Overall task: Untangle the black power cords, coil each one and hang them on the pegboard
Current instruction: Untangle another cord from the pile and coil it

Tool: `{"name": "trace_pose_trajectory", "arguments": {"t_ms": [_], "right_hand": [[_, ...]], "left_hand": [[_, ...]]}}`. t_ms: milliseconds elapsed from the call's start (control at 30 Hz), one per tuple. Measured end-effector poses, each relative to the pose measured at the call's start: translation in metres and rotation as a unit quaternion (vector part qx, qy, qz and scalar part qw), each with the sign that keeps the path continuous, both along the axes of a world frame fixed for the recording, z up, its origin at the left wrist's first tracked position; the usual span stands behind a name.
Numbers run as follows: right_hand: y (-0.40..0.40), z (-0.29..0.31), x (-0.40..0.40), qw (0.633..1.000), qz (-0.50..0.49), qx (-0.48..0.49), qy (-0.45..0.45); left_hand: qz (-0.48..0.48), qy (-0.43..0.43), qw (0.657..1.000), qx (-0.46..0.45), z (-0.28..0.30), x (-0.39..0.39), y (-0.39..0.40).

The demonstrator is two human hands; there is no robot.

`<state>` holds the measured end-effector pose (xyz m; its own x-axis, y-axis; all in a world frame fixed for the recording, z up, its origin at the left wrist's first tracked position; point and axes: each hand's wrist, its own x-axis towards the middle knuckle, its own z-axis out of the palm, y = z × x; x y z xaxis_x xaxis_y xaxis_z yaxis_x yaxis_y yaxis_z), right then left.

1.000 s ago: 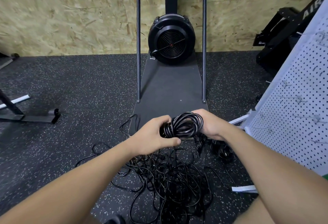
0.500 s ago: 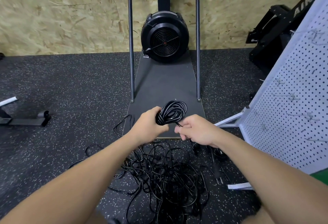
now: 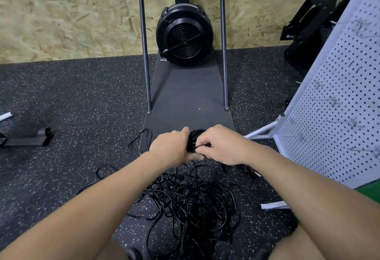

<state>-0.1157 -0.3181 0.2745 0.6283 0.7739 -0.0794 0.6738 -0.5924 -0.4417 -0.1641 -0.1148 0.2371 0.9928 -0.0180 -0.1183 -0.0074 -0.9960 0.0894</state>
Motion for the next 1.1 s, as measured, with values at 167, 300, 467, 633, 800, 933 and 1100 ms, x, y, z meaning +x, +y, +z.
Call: {"name": "trace_pose_trajectory", "arguments": {"t_ms": [167, 300, 467, 633, 800, 933, 1100], "right_hand": [[-0.006, -0.006, 0.010, 0.998, -0.014, 0.048, 0.029], [-0.015, -0.008, 0.022, 0.995, -0.045, 0.079, 0.047], [-0.020, -0.005, 0.027, 0.995, -0.047, 0.073, 0.058], [-0.025, 0.001, 0.032, 0.998, -0.047, 0.044, 0.005], [-0.036, 0.003, 0.037, 0.990, -0.096, 0.095, 0.041], [-0.032, -0.009, 0.036, 0.989, -0.101, 0.085, 0.072], [-0.028, -0.013, 0.030, 0.993, -0.089, 0.021, 0.068]], "left_hand": [[-0.094, 0.014, 0.995, -0.013, -0.007, -0.008, 0.000], [-0.147, 0.024, 0.989, -0.015, -0.002, -0.010, 0.006], [-0.188, -0.018, 0.982, -0.006, 0.010, -0.011, 0.015], [-0.221, -0.005, 0.975, -0.018, 0.014, -0.012, 0.026], [-0.200, 0.056, 0.961, -0.182, 0.019, -0.024, 0.025], [-0.157, 0.033, 0.948, -0.273, 0.032, -0.026, 0.013], [-0.079, 0.002, 0.934, -0.347, 0.031, -0.025, 0.004]]}}
